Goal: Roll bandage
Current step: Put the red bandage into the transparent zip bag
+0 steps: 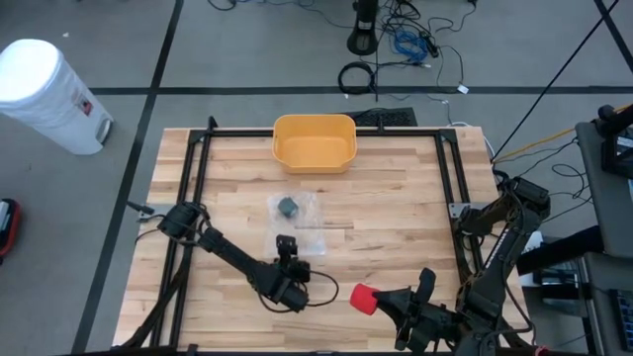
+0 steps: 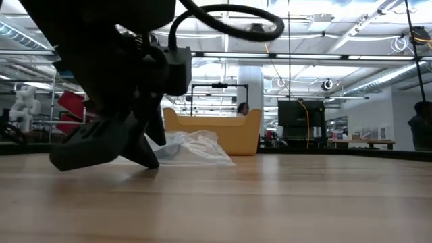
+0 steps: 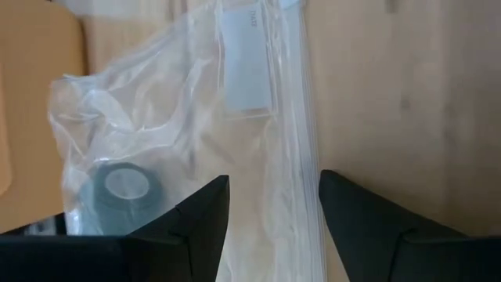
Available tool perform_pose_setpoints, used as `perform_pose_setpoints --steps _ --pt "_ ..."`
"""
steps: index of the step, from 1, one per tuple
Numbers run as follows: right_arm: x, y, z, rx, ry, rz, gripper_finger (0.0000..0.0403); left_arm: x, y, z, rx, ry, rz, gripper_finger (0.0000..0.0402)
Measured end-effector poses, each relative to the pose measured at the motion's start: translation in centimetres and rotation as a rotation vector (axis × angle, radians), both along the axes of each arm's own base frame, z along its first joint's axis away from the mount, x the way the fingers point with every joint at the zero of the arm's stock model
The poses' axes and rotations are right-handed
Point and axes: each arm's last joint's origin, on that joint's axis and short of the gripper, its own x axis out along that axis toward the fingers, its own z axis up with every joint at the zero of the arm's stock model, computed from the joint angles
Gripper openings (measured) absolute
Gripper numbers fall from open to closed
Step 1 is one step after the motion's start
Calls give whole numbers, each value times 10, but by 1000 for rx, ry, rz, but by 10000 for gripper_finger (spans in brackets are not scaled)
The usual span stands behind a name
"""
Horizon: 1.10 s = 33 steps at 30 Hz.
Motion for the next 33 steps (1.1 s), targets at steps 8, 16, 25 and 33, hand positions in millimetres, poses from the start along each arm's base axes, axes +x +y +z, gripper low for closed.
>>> perform_pose_setpoints --steps 8,16,25,33 --pt "0 0 0 0 0 0 39 -1 4 -1 64 -20 21 210" --pt "0 0 0 0 0 0 39 -2 8 0 139 -34 27 210" --pt "0 0 0 0 0 0 39 0 16 0 133 -21 61 210" --pt "0 0 0 0 0 0 39 5 27 0 18 30 108 210"
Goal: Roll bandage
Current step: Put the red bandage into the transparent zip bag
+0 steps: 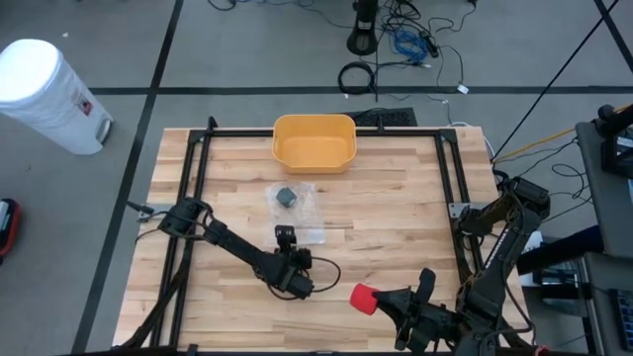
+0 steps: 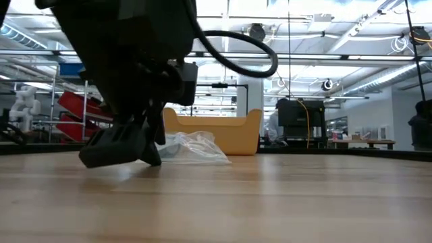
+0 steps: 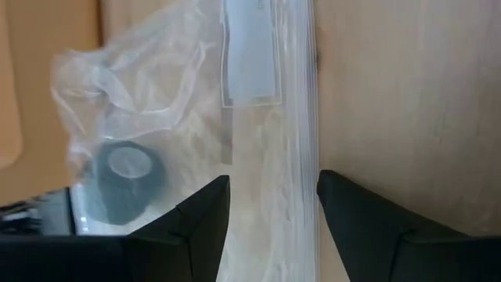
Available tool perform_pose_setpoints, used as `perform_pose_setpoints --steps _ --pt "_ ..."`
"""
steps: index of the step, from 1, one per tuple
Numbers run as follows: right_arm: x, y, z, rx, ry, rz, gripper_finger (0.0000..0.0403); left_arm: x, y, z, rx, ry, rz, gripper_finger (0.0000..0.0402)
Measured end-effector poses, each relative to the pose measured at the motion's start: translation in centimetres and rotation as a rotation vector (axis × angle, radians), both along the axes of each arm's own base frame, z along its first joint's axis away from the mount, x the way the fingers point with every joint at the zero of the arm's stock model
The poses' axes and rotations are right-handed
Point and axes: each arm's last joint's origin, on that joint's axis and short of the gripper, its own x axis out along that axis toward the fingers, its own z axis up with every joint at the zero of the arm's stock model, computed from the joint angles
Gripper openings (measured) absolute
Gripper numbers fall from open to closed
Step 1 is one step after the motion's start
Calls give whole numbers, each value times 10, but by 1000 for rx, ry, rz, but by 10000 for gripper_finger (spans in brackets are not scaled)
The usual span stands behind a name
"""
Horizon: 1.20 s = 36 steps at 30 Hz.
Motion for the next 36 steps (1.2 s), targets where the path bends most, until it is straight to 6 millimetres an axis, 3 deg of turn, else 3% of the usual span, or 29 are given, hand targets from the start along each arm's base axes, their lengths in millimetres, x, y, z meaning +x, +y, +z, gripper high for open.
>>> perform_pose_setpoints --steps 20,36 --pt "0 0 0 -8 3 1 39 2 7 1 132 -29 -15 210" --pt "0 0 0 -8 3 1 39 10 29 -1 66 0 56 201"
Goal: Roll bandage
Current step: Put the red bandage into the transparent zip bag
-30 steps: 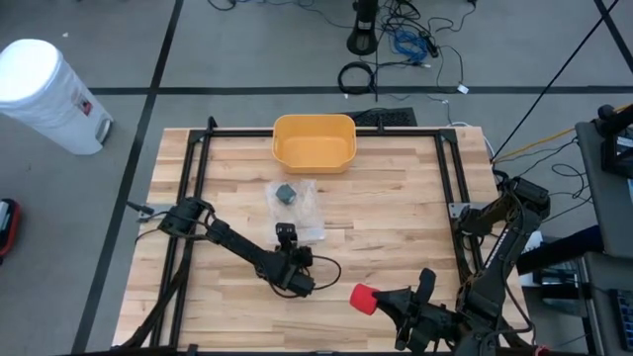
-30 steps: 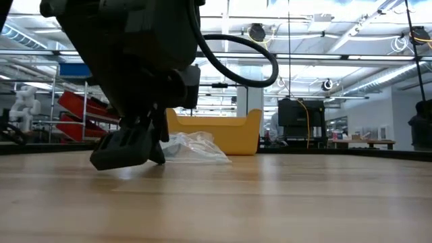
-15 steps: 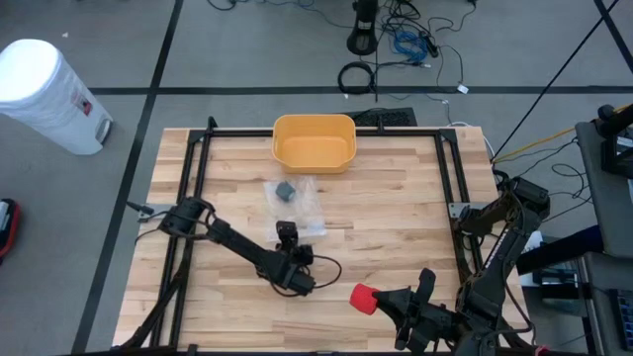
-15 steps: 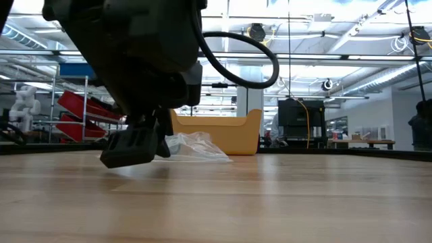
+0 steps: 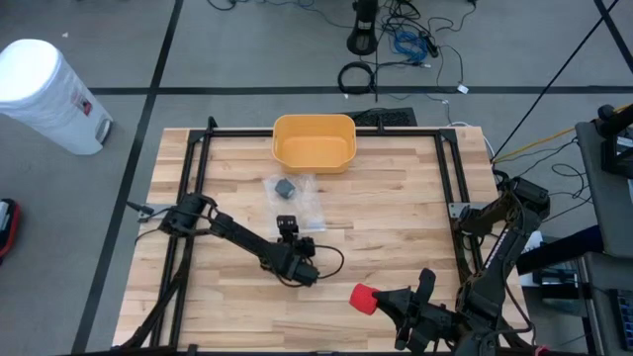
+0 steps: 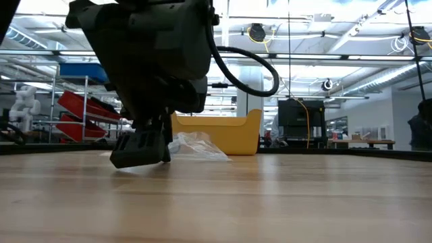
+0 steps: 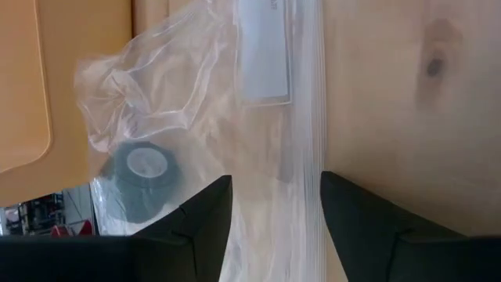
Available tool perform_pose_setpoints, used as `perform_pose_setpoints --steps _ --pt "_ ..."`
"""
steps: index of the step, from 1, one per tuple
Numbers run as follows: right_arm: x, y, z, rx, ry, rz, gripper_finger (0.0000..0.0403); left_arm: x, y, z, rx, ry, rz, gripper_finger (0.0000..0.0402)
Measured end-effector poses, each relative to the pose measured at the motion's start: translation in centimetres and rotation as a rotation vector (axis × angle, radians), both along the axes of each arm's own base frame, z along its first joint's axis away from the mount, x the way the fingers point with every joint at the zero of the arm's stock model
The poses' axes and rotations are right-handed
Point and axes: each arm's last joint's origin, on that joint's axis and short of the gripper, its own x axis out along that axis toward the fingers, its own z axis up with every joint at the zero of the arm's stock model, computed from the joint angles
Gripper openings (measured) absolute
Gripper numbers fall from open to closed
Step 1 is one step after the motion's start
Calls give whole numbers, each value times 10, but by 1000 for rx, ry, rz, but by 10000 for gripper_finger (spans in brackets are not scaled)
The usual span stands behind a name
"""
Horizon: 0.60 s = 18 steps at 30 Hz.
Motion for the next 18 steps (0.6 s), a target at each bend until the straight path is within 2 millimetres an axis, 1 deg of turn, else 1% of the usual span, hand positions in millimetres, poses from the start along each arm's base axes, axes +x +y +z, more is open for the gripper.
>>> perform_pose_setpoints --steps 5,8,14,18 --pt "0 0 0 0 0 0 39 1 4 0 5 0 9 172" --pt "0 0 0 0 0 0 39 2 6 0 8 0 15 161" --pt "0 0 0 0 0 0 39 4 14 0 7 2 35 157" --pt "0 0 0 0 0 0 39 6 20 -1 -26 4 54 156"
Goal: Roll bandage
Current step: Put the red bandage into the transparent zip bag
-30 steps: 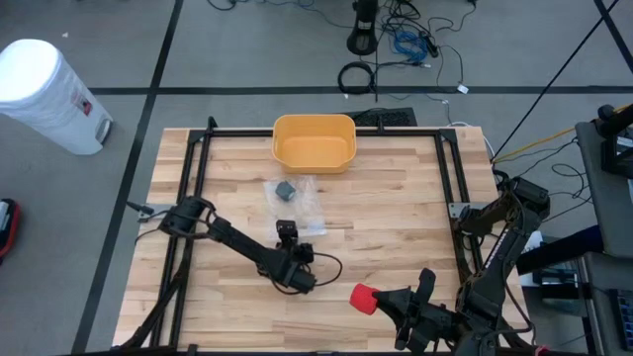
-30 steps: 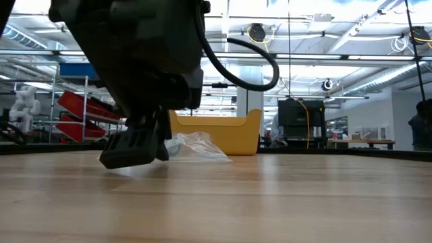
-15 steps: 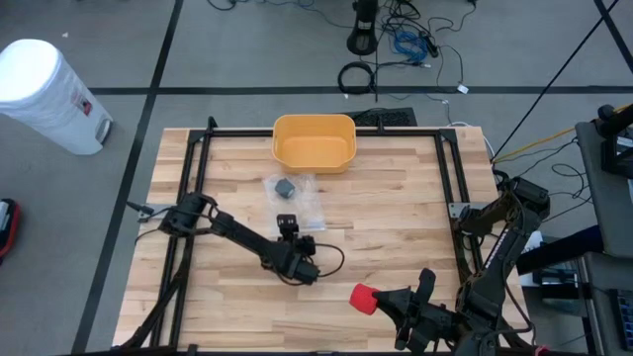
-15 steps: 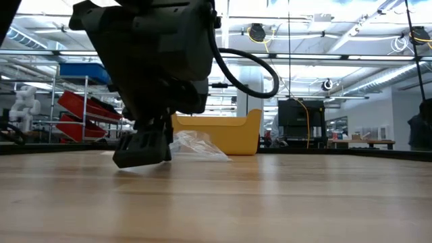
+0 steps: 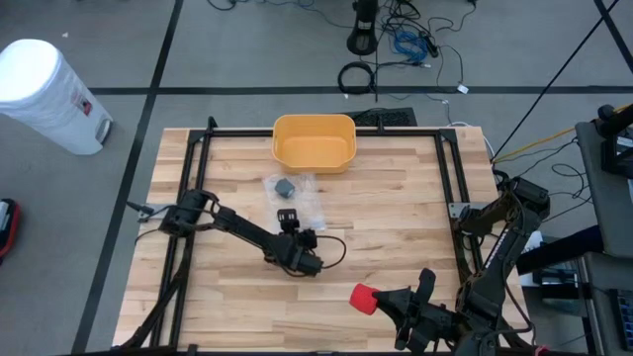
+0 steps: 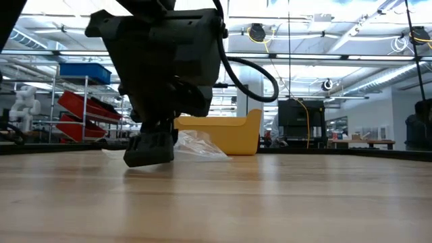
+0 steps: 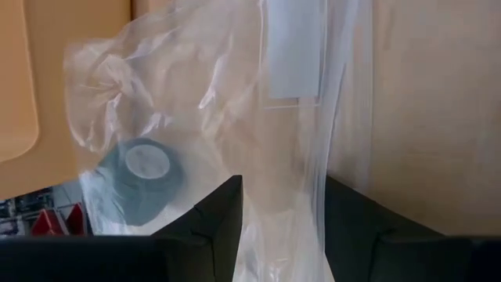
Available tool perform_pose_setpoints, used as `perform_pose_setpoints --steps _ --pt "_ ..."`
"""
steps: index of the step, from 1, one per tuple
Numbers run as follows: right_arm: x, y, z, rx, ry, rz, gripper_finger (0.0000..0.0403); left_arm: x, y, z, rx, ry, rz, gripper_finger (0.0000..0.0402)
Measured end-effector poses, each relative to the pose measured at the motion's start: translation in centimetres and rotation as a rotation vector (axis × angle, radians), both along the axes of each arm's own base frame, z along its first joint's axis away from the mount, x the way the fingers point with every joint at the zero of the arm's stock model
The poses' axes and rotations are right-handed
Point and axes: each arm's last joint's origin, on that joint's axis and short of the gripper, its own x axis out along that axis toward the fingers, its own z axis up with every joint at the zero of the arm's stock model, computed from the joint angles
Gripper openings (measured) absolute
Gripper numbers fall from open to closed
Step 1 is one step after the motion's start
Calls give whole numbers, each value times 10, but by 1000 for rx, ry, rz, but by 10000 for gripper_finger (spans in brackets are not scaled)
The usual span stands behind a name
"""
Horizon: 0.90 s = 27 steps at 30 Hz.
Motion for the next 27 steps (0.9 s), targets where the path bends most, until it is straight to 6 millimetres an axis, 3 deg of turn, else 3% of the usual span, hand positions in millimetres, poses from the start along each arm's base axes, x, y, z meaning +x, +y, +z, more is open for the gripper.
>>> perform_pose_setpoints --steps 13,24,27 --pt "0 0 0 0 0 -1 39 5 6 -1 -24 -7 -15 148" --pt "0 0 0 0 0 0 39 8 10 -4 -74 4 -30 13" --pt "0 0 0 1 0 0 39 8 11 -3 -46 -3 -33 7"
